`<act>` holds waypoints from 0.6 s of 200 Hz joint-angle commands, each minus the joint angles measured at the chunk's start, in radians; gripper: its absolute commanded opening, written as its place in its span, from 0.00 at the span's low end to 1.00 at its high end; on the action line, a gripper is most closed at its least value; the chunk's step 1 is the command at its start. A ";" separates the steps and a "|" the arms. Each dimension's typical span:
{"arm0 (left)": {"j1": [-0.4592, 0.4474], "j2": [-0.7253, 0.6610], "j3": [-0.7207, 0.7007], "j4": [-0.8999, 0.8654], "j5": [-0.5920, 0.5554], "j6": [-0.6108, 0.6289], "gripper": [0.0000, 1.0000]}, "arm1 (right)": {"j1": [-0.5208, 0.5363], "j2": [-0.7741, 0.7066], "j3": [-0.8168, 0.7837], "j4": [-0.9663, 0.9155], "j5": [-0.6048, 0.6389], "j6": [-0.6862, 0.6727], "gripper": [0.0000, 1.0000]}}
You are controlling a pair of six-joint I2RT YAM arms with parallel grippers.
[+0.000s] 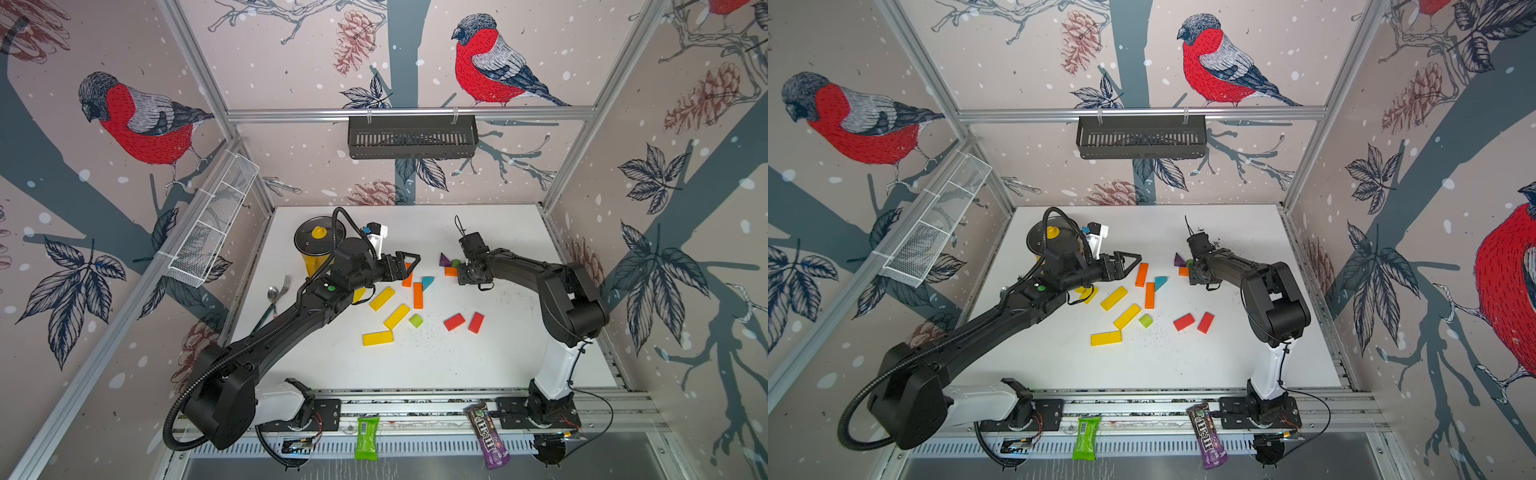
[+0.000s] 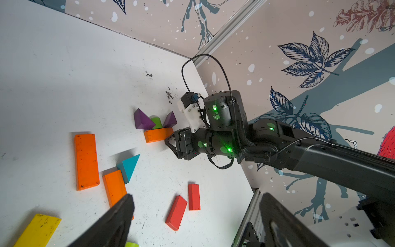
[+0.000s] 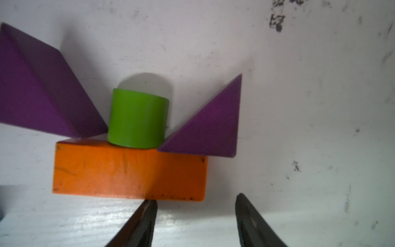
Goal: Assemble a carrot with building blocks
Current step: Assemble the building block at the center of the board.
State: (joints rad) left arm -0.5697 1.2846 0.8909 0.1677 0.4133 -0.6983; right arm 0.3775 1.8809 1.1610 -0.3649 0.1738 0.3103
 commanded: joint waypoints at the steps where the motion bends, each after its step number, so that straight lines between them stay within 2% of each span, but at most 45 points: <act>1: 0.000 0.001 0.008 0.012 -0.004 0.009 0.93 | 0.005 0.000 0.006 -0.008 0.003 -0.010 0.61; 54: 0.000 0.001 0.008 0.012 -0.005 0.010 0.93 | 0.027 0.014 0.012 0.010 -0.015 0.011 0.66; 120: -0.001 0.001 0.008 0.012 -0.002 0.007 0.93 | 0.028 0.014 0.028 0.009 0.005 0.024 0.66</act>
State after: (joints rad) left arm -0.5697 1.2850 0.8909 0.1677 0.4137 -0.6983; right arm 0.4026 1.8912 1.1725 -0.3580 0.1635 0.3187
